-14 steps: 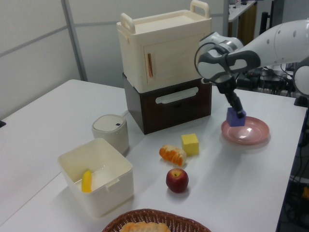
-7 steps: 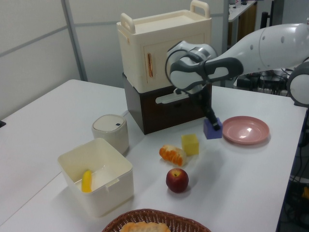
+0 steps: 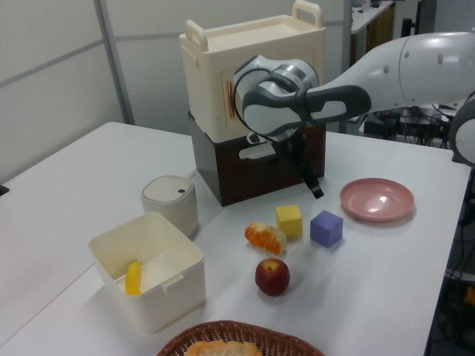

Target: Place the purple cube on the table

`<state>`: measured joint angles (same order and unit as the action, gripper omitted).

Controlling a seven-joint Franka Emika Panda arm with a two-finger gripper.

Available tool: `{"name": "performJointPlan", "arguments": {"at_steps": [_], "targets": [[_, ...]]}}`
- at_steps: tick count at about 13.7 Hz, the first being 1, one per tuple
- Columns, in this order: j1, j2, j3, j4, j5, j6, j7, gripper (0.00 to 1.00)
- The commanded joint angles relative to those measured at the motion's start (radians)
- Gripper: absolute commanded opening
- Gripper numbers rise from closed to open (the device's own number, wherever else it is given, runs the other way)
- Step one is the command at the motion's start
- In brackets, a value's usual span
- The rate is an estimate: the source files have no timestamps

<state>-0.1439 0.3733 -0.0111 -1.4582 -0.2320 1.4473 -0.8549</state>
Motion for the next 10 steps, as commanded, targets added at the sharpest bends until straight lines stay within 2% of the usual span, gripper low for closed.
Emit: {"name": "performJointPlan", "arguments": {"at_steps": [1,5,7,10], "targets": [[0.038,-0.074,-0.012,0.027,0.025,-0.035,0.019,1.00],[0.047,-0.137,-0.010,0.068,0.040,-0.031,0.127,1.00],[0.079,-0.152,-0.013,0.068,0.039,-0.028,0.193,1.00],[0.084,-0.145,-0.013,0.067,0.081,0.014,0.409,1.00]]}}
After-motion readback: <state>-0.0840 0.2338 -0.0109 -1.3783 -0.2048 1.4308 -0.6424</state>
